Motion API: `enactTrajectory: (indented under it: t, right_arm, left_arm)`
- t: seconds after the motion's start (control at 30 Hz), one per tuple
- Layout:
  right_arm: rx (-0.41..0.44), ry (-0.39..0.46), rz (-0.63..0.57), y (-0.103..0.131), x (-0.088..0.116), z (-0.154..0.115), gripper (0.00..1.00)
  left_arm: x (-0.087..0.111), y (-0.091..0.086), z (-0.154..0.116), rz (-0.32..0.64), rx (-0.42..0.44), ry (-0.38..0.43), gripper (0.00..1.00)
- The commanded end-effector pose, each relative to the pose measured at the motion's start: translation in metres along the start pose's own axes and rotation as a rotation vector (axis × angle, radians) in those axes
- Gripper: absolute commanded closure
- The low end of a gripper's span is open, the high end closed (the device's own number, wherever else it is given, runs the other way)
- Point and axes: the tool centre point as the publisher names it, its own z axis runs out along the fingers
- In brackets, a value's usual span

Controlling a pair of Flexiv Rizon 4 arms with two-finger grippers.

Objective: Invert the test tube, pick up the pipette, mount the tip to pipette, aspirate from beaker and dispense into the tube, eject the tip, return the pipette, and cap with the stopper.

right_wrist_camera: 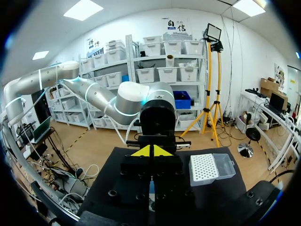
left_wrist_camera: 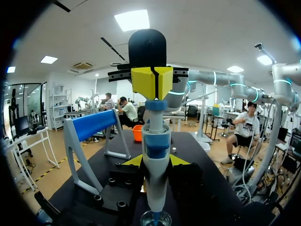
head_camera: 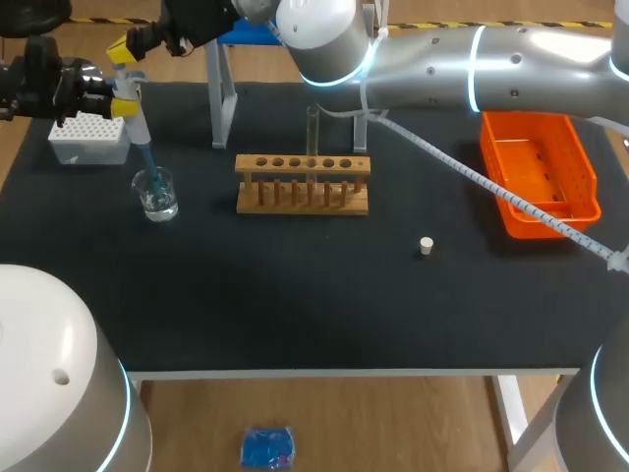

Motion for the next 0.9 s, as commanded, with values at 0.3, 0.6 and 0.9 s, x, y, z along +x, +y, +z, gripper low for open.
enactTrajectory:
  t: [0.3, 0.6, 0.9]
  right_arm:
    - [0.001, 0.008, 0.008, -0.01, -0.005, 0.004, 1.0]
    - [0.01, 0.007, 0.02, -0.021, -0.006, 0.006, 1.0]
    - [0.016, 0.006, 0.023, -0.022, -0.006, 0.005, 1.0]
  left_arm:
    - [-0.002, -0.003, -0.001, 0.002, 0.0, 0.002, 1.0]
    - [-0.002, -0.003, -0.001, 0.002, 0.0, 0.002, 1.0]
    - [-0.002, -0.003, -0.001, 0.002, 0.0, 0.002, 1.0]
